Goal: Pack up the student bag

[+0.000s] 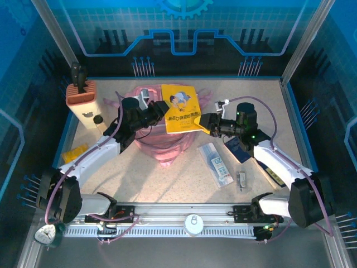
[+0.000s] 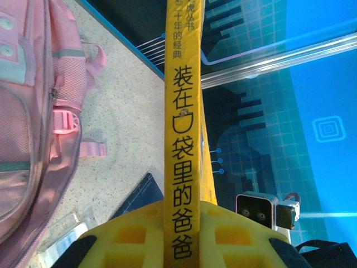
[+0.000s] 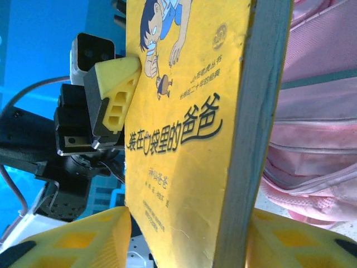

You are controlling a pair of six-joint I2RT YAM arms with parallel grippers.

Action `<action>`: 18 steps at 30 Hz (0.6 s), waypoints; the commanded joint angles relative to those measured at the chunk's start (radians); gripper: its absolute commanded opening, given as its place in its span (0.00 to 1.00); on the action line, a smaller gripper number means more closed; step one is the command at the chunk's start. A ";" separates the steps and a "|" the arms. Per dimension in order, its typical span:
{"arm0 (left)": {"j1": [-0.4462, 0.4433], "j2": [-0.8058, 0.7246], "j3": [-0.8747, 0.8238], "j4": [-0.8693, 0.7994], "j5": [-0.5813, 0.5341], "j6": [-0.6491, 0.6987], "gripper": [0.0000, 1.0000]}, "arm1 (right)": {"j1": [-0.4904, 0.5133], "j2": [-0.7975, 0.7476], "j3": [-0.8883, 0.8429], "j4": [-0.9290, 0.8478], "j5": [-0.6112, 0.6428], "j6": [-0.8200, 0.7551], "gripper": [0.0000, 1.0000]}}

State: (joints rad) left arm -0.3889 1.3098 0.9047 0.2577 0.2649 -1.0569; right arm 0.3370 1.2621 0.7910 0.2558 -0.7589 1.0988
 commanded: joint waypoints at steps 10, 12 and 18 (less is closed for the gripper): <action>-0.046 -0.047 -0.027 0.006 -0.023 0.057 0.00 | -0.004 0.006 0.031 -0.088 0.031 -0.097 0.08; -0.061 -0.049 -0.028 -0.002 -0.022 0.068 0.01 | -0.004 -0.012 0.037 -0.135 0.051 -0.131 0.02; -0.065 -0.079 -0.022 -0.154 -0.026 0.206 0.36 | -0.015 -0.096 0.074 -0.343 0.134 -0.263 0.00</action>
State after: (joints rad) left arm -0.4427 1.2896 0.8783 0.1810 0.2157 -0.9619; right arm 0.3367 1.2240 0.8120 0.0277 -0.6872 0.9482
